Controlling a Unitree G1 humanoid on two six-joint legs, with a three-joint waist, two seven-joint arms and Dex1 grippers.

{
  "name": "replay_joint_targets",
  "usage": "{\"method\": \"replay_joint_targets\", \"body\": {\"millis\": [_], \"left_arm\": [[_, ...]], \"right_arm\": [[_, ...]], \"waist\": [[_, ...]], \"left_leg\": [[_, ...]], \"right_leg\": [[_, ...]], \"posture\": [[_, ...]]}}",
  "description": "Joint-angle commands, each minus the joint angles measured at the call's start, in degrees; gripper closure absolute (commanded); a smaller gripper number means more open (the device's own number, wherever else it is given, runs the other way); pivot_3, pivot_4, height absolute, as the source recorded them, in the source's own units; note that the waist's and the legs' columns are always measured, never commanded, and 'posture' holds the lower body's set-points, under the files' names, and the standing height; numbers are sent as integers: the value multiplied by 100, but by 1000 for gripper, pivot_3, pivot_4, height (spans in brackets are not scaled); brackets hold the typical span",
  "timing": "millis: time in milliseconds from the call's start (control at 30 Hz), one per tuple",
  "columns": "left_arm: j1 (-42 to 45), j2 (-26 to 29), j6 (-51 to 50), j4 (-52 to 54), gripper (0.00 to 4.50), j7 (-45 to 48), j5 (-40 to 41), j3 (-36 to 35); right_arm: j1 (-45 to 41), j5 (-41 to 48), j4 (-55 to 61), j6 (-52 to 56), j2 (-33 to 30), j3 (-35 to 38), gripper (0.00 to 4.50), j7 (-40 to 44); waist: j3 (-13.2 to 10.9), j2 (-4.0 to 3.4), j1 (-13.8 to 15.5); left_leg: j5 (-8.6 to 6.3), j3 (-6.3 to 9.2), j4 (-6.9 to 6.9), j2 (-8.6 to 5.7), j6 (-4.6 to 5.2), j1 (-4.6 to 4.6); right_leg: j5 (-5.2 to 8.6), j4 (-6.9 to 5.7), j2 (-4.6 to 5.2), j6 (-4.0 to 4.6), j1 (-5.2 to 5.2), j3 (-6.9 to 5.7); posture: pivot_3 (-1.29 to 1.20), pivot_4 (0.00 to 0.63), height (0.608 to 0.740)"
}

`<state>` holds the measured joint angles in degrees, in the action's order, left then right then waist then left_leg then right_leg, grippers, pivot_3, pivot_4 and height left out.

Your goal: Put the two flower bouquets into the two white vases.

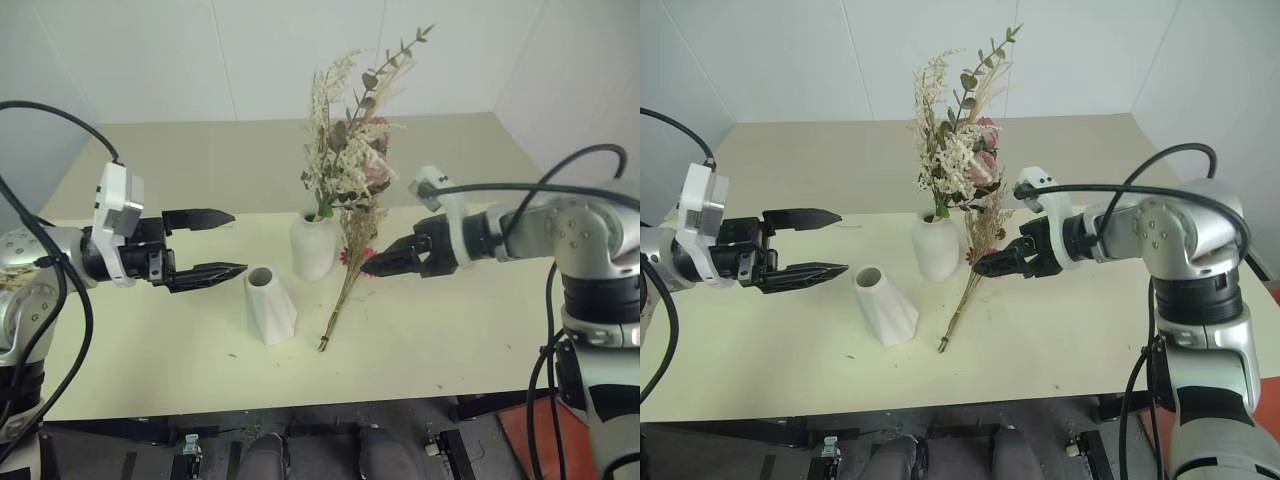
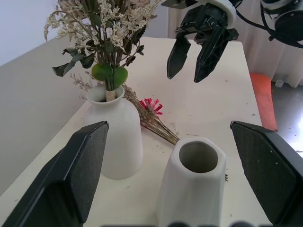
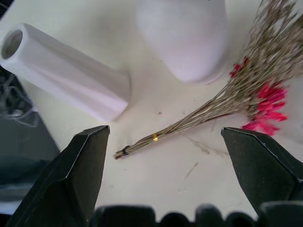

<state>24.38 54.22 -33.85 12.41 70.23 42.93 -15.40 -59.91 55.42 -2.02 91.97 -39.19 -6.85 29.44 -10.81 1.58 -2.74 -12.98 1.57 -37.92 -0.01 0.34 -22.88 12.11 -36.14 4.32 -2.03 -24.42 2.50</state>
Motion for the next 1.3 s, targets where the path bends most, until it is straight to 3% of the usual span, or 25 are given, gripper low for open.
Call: {"method": "replay_joint_targets", "body": {"millis": [33, 167, 367, 633, 733, 1133, 1300], "left_arm": [[100, 62, 81, 24, 0, 103, 48, -45], [67, 79, 74, 75, 0, 134, 73, -78], [-154, 110, 48, 247, 0, 116, 137, -251], [-285, 102, 23, 339, 0, 37, 157, -360], [-271, 113, 22, 327, 0, 26, 159, -368], [-222, 59, 85, 272, 0, -7, 128, -301], [-71, 22, 114, 152, 0, 30, 101, -192]], "right_arm": [[-447, 1356, -1060, 53, 214, -633, 25, -1391], [-563, 2218, -1869, 53, 690, -829, 25, -3189], [-515, 3159, -2516, 53, 1290, -630, 25, -5252], [-347, 3484, -2913, 51, 2127, 36, 25, -6951], [-213, 3415, -2864, 25, 2345, 324, 591, -7315], [279, 3680, -2723, -465, 2207, 1539, 4452, -8908], [771, 4360, -2202, -1375, 2103, 2045, 4484, -10107]], "waist": [[0, 0, -6], [0, 0, 7], [0, 0, 21], [1, 0, 4], [2, 1, 3], [2, 2, 5], [3, 3, 13]], "left_leg": [[0, 0, 0, 0, 0, 0], [0, 2, 0, 1, 0, -14], [1, 2, -2, -4, 1, -45], [1, 1, -2, 2, 2, -48], [1, 1, -2, 2, 2, -48], [1, 1, -2, 2, 2, -48], [2, 2, -2, 1, 3, -45]], "right_leg": [[0, -2, 0, 0, -1, 1], [-1, -1, -1, 1, -12, 0], [-4, -3, 4, -3, -37, 0], [-5, -8, -3, -1, -48, 1], [-5, -6, -3, -1, -47, 0], [-5, -5, -4, -1, -46, 1], [-5, -3, -3, -2, -38, 0]], "posture": [[0, 150, 740], [0, 150, 740], [0, 150, 740], [0, 150, 740], [0, 150, 740], [0, 150, 740], [0, 150, 740]]}}
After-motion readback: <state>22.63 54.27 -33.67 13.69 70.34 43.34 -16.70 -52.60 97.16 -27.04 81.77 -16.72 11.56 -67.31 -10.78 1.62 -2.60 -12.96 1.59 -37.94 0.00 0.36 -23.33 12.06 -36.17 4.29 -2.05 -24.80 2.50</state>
